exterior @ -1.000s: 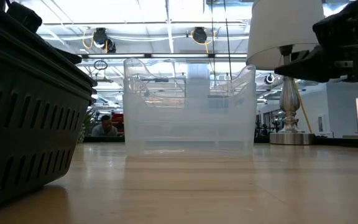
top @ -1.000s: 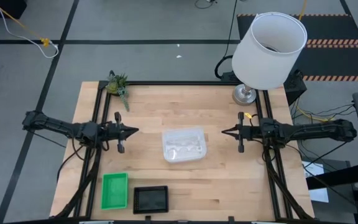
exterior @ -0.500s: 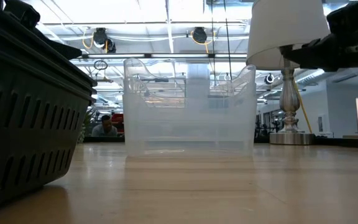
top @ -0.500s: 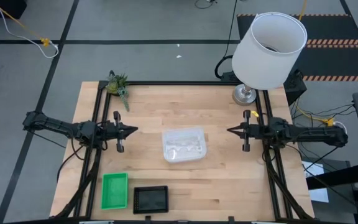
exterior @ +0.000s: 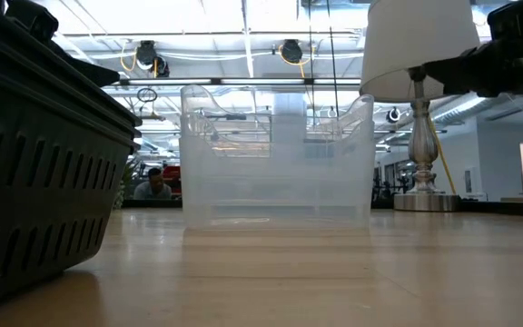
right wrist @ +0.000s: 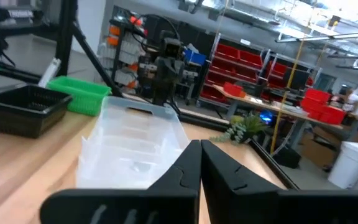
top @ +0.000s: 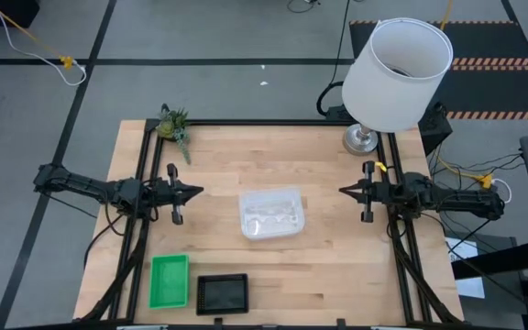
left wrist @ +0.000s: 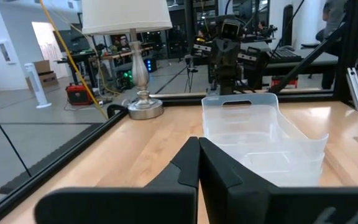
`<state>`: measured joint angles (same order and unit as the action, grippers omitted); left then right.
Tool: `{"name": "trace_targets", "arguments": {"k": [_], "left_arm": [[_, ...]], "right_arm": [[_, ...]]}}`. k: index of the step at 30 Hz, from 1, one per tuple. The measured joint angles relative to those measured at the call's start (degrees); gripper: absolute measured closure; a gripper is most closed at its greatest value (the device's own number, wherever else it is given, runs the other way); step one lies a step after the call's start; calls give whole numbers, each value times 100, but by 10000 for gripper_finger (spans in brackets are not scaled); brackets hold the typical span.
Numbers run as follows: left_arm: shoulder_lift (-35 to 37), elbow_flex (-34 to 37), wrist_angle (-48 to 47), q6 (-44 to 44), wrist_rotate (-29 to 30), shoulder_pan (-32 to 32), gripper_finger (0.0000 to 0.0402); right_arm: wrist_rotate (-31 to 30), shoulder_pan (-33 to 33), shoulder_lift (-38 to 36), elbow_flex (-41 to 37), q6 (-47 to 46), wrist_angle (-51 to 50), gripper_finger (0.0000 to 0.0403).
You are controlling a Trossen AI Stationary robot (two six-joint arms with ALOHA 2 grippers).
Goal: Stack baskets by color
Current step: Return to Home Position
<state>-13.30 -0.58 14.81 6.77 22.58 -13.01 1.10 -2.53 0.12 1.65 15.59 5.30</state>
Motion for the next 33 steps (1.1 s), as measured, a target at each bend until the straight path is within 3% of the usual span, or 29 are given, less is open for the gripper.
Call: {"name": "trace_targets", "arguments": {"k": [12, 18, 24, 29, 33], "left_arm": [[111, -4, -323, 65, 101, -5, 398], [552, -4, -180, 242, 53, -5, 392], [1276, -4, -777, 377, -9, -16, 394], [1316, -9, -720, 689, -546, -13, 397], [1316, -4, -781, 841, -617, 96, 394]], "right_arm": [[-83, 0, 3, -4, -242, -531, 403], [8, 0, 5, -4, -534, -563, 403], [35, 0, 7, -4, -607, -224, 403], [47, 0, 6, -4, -598, 2, 403], [48, 0, 7, -4, -596, 2, 403]]}}
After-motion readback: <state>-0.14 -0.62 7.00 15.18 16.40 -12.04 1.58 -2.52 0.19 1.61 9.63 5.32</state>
